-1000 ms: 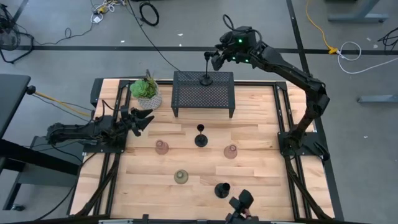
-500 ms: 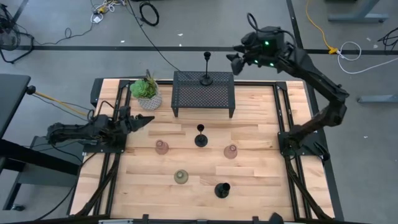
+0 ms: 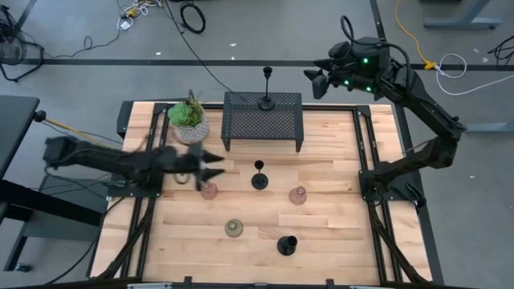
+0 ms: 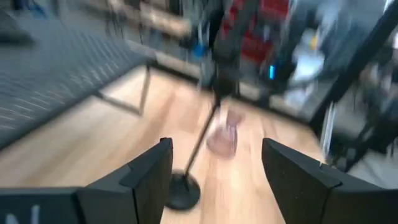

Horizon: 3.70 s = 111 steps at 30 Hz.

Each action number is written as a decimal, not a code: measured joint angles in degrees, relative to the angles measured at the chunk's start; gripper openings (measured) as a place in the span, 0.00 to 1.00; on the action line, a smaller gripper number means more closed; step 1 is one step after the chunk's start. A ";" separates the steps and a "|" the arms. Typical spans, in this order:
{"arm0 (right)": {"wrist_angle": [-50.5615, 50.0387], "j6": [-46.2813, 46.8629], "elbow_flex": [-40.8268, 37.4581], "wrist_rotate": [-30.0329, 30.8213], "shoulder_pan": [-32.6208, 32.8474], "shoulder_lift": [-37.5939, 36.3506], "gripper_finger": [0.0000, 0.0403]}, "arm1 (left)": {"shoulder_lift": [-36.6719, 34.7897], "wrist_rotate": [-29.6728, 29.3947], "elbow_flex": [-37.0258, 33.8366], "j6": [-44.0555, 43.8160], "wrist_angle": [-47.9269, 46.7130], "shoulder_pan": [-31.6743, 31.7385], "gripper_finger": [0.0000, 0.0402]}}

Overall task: Pick & Place candle stick holders
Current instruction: Put the top black candle holder on the shelf aligned with the other black candle holder

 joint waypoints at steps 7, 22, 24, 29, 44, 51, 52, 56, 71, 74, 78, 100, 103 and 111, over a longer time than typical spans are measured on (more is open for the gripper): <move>-0.87 -0.45 -0.03 -1.97 0.00 -0.13 0.62 | 23.43 5.27 14.38 3.19 1.44 0.30 0.59; -2.38 -7.56 -0.04 -2.04 0.00 -0.18 0.62 | 40.26 5.11 26.72 6.93 4.42 1.55 0.58; -2.72 -8.16 -0.02 -2.08 0.00 -0.28 0.62 | 42.00 5.06 28.20 7.36 4.05 1.71 0.52; -4.06 -8.59 -0.04 -2.34 -0.04 -0.50 0.62 | 42.92 4.93 30.66 6.83 2.50 2.01 0.10; -5.46 -9.67 -0.04 -1.90 -0.07 -0.72 0.62 | 29.66 6.96 47.78 10.58 -26.92 4.01 0.06; -5.05 -8.00 -0.04 -2.14 -0.04 -0.72 0.62 | 20.48 -0.03 57.73 30.21 -44.08 14.96 0.06; -4.81 -7.61 -0.04 -2.14 -0.04 -0.72 0.62 | 19.76 1.64 57.72 30.85 -43.21 18.38 0.06; -2.87 -5.74 -0.04 -2.30 -0.04 -0.72 0.62 | 19.54 16.51 57.09 29.32 -42.59 32.94 0.06; -1.77 0.73 -0.04 -2.36 0.42 -0.70 0.62 | 35.09 33.38 57.11 34.06 -26.52 42.44 0.06; -1.68 0.99 -0.04 -2.35 0.42 -0.70 0.62 | 37.12 34.06 57.11 33.96 -23.47 42.89 0.06; -1.61 1.61 -0.04 -2.34 0.42 -0.70 0.62 | 39.48 34.23 57.11 33.79 -20.74 44.16 0.06; -1.51 -0.60 -0.04 -1.86 0.61 -0.68 0.62 | 41.79 33.67 57.11 31.03 -19.60 46.51 0.09; -1.51 -0.88 -0.04 -1.86 0.61 -0.68 0.62 | 41.79 33.39 57.11 30.95 -19.60 46.49 0.07; -1.51 -1.06 -0.04 -1.86 0.61 -0.66 0.62 | 41.79 28.60 57.11 29.03 -19.60 46.27 0.17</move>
